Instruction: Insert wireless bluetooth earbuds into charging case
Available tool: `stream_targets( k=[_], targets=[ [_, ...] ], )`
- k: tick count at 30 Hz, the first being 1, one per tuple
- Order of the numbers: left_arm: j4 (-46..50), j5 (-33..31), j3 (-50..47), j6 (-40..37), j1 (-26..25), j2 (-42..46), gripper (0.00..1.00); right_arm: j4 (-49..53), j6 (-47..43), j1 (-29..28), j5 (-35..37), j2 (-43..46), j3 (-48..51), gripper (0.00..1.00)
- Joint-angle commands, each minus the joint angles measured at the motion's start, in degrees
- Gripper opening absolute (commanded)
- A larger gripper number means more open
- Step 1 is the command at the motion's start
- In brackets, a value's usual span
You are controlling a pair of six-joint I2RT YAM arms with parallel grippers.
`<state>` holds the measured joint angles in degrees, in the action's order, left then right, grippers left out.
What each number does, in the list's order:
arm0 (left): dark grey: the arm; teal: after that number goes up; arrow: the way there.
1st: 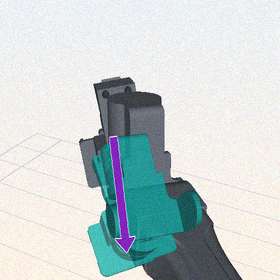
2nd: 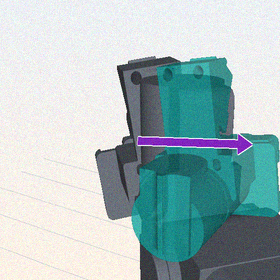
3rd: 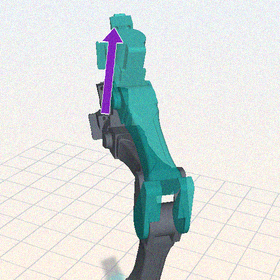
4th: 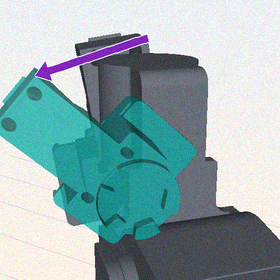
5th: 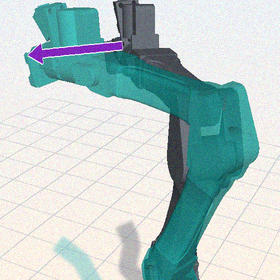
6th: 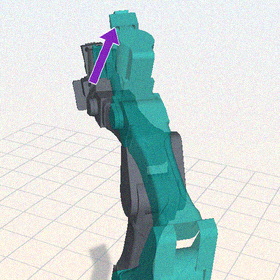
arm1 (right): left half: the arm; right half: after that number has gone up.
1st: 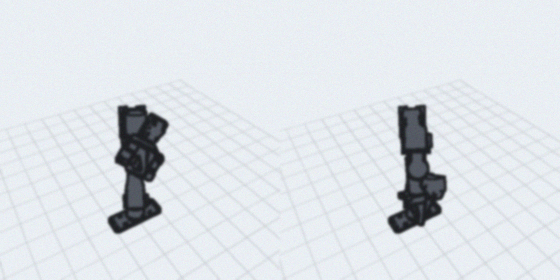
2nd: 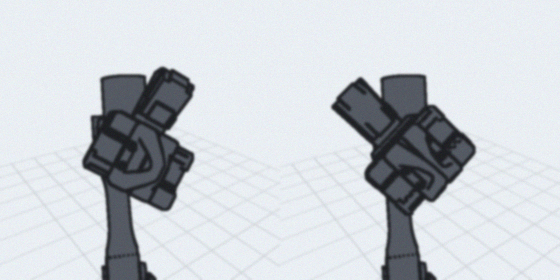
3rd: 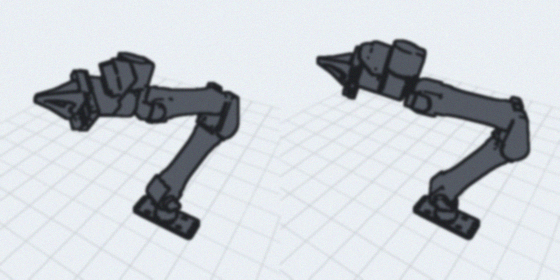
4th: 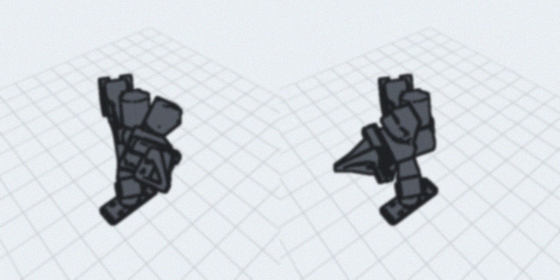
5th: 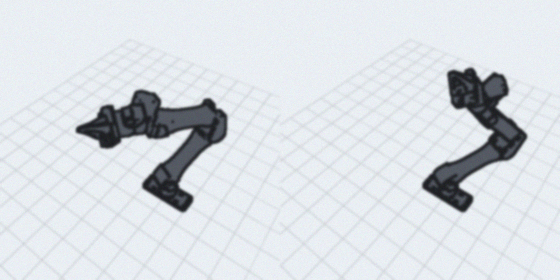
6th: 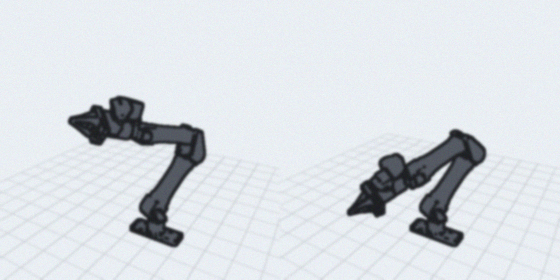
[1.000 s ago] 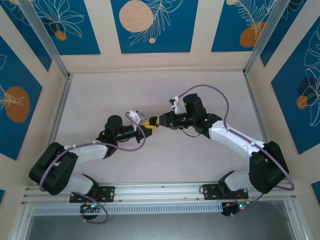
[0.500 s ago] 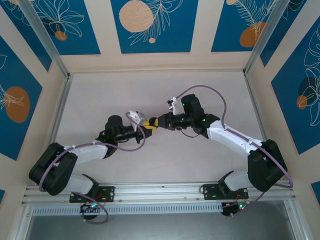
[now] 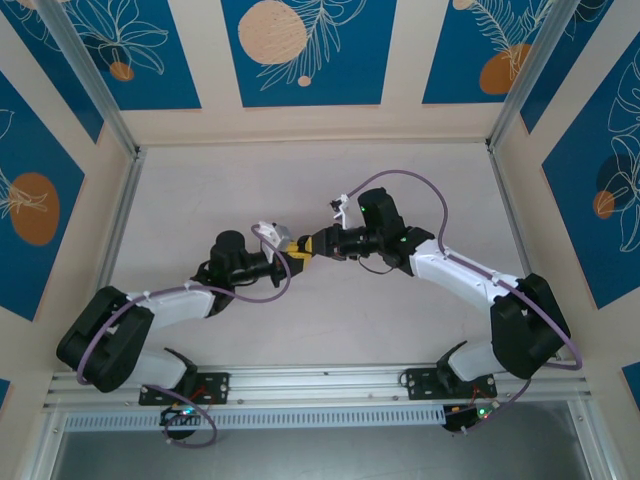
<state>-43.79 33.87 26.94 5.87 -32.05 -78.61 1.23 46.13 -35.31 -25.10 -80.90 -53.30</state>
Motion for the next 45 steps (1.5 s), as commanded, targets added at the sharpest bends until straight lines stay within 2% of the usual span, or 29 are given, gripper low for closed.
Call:
stream_targets(
  k=[1, 17, 30, 45],
  targets=[
    [-2.2, 1.2, 2.0, 0.0, -0.4, 1.8, 0.23, 0.6, 0.4, -0.5, 0.5, -1.1, -1.6, 0.18],
    [-0.7, 2.1, 2.6, -0.6, -0.4, 2.5, 0.23, 1.2, 0.9, -0.5, 2.0, -2.0, -2.8, 0.24],
    [-0.3, 2.3, 2.7, -0.6, -0.4, 2.6, 0.23, 0.9, 1.5, -0.5, 1.7, -1.8, -2.9, 0.19],
    [0.9, 1.8, 3.3, -0.9, -0.7, 2.9, 0.23, 16.9, -1.7, -5.6, 15.1, -3.2, -11.0, 0.17]
  ],
)
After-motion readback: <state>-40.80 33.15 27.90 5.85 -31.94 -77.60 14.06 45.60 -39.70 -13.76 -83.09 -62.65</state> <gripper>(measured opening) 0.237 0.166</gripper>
